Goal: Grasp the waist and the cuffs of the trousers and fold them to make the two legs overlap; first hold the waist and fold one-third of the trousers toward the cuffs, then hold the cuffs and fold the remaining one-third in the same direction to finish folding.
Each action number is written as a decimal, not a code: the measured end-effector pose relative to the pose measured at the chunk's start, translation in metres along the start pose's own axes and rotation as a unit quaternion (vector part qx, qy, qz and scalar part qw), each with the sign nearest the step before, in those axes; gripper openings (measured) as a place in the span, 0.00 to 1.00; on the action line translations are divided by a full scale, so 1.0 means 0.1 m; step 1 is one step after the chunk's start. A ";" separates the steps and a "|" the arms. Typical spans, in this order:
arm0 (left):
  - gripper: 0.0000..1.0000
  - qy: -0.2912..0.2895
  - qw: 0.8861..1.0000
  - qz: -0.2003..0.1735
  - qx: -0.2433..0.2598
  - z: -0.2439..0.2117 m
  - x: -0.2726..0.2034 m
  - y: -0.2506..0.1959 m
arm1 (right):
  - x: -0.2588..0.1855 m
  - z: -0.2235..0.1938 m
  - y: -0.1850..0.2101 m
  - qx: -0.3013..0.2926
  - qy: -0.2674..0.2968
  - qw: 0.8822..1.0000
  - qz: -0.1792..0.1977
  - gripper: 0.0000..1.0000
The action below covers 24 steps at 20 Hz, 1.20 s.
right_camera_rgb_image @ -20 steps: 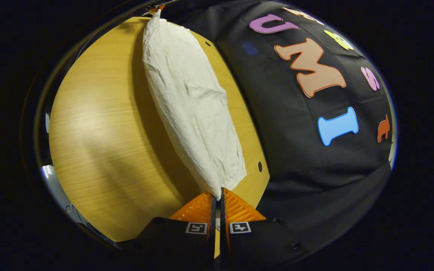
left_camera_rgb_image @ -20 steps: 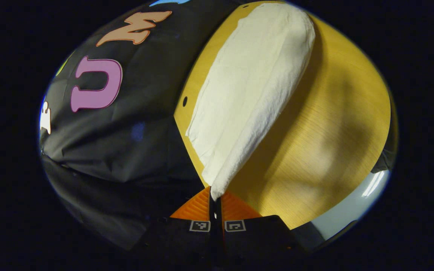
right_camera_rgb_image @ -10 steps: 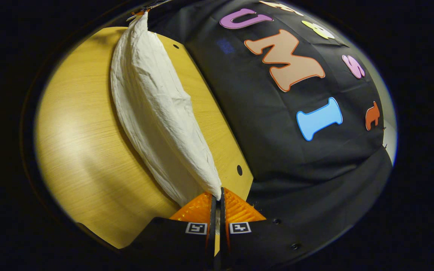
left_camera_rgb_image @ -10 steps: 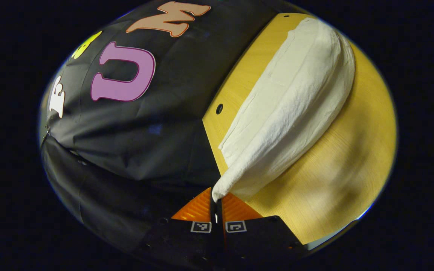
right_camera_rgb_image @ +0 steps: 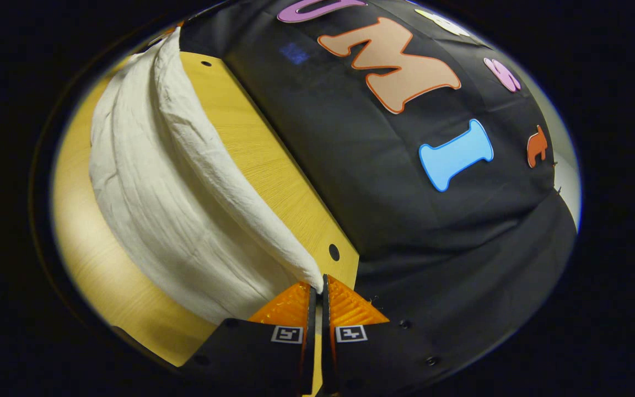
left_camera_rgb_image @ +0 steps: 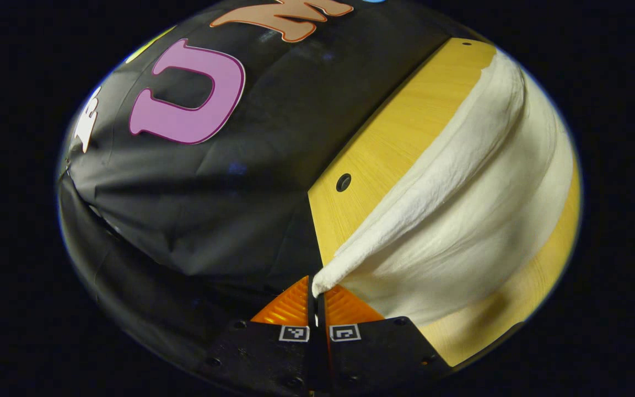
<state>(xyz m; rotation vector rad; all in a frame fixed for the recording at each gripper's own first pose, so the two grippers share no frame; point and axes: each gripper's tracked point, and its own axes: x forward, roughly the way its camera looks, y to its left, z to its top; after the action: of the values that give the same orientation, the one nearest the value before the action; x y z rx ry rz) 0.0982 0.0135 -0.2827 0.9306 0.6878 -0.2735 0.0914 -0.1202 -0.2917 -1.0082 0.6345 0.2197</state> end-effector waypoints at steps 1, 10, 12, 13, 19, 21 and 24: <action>0.00 0.003 1.000 -0.004 -0.011 0.01 0.11 -0.02 | 0.09 0.03 0.04 0.006 0.007 1.000 0.000 0.07; 0.00 0.005 0.999 -0.035 -0.042 0.05 0.84 -0.39 | 0.61 0.08 0.45 0.024 0.061 0.998 -0.005 0.11; 0.12 -0.017 0.997 -0.045 -0.065 0.13 0.83 -0.45 | 0.62 0.12 0.45 0.057 0.064 0.996 -0.012 0.55; 0.18 -0.029 0.995 -0.051 -0.079 0.16 0.85 -0.48 | 0.59 0.09 0.44 0.074 0.064 0.995 -0.020 0.78; 0.96 -0.073 0.971 -0.042 -0.225 0.35 0.47 -0.44 | 0.26 0.06 0.29 0.207 0.064 0.975 -0.040 1.00; 0.96 -0.086 0.958 -0.040 -0.270 0.44 0.24 -0.38 | 0.17 -0.02 0.26 0.264 0.060 0.962 -0.034 0.98; 0.96 -0.109 0.940 -0.039 -0.320 0.63 -0.12 -0.29 | 0.12 -0.20 0.20 0.325 0.060 0.943 -0.028 0.98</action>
<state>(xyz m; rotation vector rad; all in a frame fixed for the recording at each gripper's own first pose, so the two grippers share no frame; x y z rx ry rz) 0.1014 -0.0549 -0.2684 0.2458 0.5547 -0.1981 0.0841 -0.1276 -0.3210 -0.3992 0.7229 -0.1048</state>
